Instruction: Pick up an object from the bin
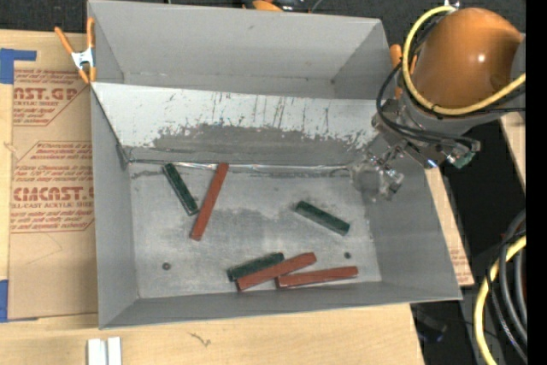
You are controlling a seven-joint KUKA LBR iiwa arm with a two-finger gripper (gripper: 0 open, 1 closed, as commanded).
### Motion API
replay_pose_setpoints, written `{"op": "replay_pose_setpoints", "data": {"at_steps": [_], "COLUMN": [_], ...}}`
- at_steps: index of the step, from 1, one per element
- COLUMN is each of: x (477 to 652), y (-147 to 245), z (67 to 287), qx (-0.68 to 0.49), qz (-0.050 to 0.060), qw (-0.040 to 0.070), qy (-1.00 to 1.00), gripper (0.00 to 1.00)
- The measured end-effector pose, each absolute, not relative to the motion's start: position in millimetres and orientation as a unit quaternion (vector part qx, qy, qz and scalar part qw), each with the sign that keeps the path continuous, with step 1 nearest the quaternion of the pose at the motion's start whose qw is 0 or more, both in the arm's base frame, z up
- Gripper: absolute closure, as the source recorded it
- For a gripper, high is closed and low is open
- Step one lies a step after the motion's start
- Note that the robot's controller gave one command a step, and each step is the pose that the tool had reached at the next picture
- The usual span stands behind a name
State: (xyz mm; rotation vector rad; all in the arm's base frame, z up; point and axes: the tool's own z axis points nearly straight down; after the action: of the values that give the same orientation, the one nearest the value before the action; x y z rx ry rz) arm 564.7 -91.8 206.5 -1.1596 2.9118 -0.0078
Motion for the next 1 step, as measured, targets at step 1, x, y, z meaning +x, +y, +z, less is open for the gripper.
{"op": "replay_pose_setpoints", "data": {"at_steps": [1], "x": [563.9], "y": [-88.9], "z": [202.9], "qx": [-0.371], "qz": [0.0], "qw": [0.002], "qy": [0.928], "gripper": [0.0]}}
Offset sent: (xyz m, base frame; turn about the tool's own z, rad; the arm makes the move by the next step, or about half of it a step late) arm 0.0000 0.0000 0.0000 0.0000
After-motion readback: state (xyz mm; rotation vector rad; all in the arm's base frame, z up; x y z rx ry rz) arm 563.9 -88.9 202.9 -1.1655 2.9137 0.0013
